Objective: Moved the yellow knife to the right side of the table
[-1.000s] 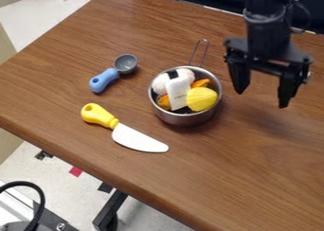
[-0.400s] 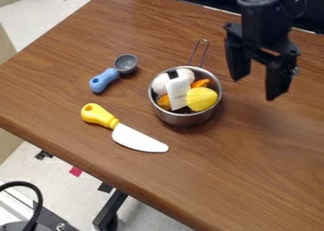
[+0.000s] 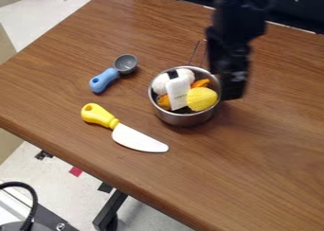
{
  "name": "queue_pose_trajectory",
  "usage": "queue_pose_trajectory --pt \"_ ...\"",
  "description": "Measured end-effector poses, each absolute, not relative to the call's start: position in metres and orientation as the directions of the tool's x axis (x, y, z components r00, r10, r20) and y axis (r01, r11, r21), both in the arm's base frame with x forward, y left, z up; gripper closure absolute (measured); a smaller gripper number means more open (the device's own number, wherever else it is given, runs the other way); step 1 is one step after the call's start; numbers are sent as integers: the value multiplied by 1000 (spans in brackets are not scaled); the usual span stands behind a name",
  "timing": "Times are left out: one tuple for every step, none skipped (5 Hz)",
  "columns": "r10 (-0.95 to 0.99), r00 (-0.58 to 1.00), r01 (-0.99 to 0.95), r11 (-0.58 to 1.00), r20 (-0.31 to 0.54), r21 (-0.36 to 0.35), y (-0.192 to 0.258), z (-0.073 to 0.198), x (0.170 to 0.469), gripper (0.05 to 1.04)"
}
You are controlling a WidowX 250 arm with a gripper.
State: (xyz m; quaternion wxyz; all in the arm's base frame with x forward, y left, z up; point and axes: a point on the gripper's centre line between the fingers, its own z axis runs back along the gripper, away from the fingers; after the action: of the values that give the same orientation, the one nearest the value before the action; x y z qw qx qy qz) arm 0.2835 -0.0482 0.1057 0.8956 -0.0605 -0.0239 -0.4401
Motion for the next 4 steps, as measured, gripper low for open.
queue_pose_trajectory --pt "-870 486 874 484 83 -41 -21 108 268 85" --pt "-927 374 928 374 32 -6 -2 101 256 85" --pt "-954 297 954 299 46 39 26 102 244 85" --pt "-980 197 979 198 21 52 46 92 236 85"
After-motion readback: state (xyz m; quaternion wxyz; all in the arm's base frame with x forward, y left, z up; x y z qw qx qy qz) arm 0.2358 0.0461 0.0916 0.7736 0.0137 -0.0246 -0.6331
